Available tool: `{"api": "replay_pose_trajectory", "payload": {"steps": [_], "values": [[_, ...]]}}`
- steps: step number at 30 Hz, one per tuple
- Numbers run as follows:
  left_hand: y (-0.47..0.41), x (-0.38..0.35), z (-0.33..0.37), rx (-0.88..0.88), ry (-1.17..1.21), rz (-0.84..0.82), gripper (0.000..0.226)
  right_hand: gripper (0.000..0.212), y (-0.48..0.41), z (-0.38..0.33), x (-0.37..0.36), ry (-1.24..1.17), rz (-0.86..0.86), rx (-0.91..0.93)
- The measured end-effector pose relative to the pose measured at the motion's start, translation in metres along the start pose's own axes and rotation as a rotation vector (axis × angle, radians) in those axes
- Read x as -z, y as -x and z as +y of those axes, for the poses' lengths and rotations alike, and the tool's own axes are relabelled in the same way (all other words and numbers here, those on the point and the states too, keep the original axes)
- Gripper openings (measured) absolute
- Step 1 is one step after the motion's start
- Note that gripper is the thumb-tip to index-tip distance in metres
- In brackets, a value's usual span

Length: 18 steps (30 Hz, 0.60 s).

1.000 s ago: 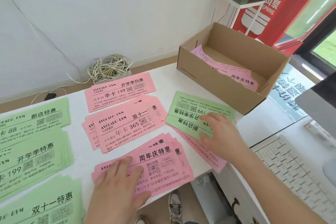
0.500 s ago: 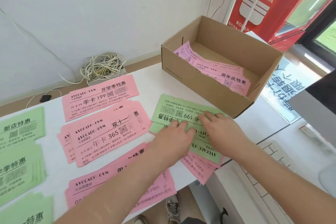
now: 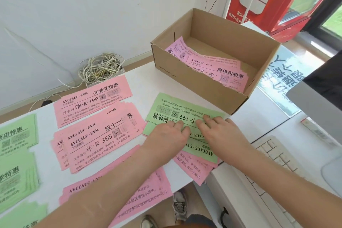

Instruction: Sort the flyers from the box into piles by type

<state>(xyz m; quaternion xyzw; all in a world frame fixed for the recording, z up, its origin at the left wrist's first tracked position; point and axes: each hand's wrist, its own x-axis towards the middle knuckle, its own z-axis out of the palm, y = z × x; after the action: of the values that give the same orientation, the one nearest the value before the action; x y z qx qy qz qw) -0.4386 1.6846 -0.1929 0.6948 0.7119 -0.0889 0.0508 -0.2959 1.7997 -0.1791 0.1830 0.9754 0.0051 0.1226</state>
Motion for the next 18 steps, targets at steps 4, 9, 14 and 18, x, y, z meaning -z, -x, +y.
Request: {"api": "replay_pose_trajectory", "payload": {"steps": [4, 9, 14, 18], "values": [[0.001, 0.004, 0.005, 0.127, 0.140, 0.086, 0.040, 0.017, 0.007, 0.014, 0.014, -0.080, 0.062, -0.046], [-0.001, 0.010, 0.003, 0.172, 0.364, 0.322, 0.027, 0.019, 0.030, 0.004, 0.022, -0.556, 0.176, -0.161], [0.021, 0.040, -0.010, 0.487, 1.302, 0.533, 0.022, 0.035, 0.047, 0.000, 0.040, -1.324, 0.221, -0.363], [0.038, 0.055, -0.017, 0.423, 1.854, 0.275, 0.014, 0.058, 0.031, 0.005, 0.046, -1.264, 0.024, -0.326]]}}
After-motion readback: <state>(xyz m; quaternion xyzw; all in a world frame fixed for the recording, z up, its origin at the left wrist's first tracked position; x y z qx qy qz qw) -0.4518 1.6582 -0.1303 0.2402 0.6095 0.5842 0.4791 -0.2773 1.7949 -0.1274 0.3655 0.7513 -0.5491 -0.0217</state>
